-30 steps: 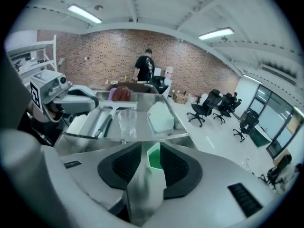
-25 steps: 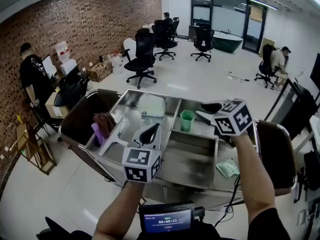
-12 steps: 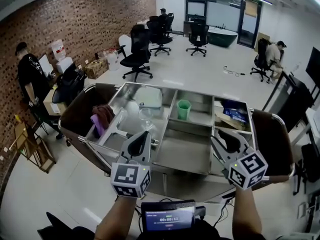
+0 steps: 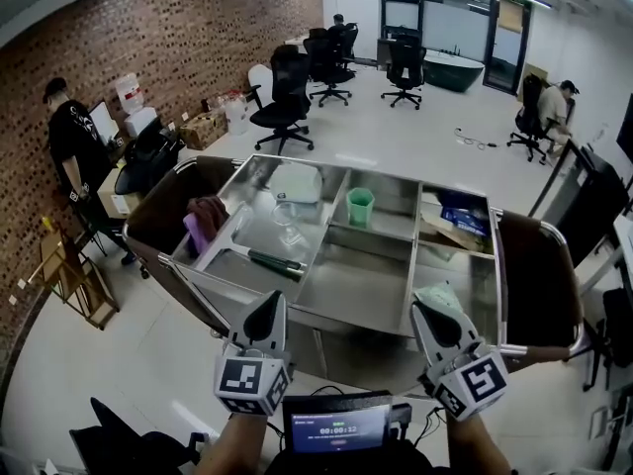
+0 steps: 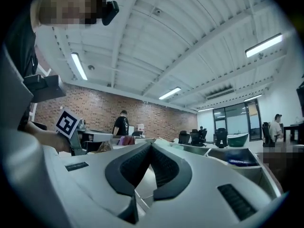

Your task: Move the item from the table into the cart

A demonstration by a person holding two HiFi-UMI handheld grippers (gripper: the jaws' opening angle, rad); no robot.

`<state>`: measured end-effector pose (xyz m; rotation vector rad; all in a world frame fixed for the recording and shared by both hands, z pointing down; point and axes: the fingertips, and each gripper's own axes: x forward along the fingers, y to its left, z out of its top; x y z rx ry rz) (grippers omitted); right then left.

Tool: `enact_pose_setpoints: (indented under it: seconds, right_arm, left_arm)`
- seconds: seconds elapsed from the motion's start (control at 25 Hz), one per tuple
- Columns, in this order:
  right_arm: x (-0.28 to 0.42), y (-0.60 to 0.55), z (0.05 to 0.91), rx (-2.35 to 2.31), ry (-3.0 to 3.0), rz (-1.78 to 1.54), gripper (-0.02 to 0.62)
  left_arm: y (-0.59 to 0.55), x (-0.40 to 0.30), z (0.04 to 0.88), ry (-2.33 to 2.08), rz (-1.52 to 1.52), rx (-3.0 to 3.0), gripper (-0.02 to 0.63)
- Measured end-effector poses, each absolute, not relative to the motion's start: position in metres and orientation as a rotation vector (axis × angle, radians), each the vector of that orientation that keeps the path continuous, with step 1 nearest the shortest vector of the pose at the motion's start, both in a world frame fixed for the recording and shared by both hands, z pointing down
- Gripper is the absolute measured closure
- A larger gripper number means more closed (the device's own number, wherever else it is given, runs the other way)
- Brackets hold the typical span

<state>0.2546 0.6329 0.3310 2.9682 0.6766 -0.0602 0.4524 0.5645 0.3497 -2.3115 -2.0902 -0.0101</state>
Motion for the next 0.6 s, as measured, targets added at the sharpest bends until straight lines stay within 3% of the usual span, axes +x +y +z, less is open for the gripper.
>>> enact_pose_setpoints:
  seconds: [0.6]
  right_arm:
    - [0.235, 0.613, 0.347, 2.945, 0.691, -0.03, 0.588]
  left_arm:
    - [0.525, 0.439, 0.367, -2.004, -0.001, -2.357, 0.603]
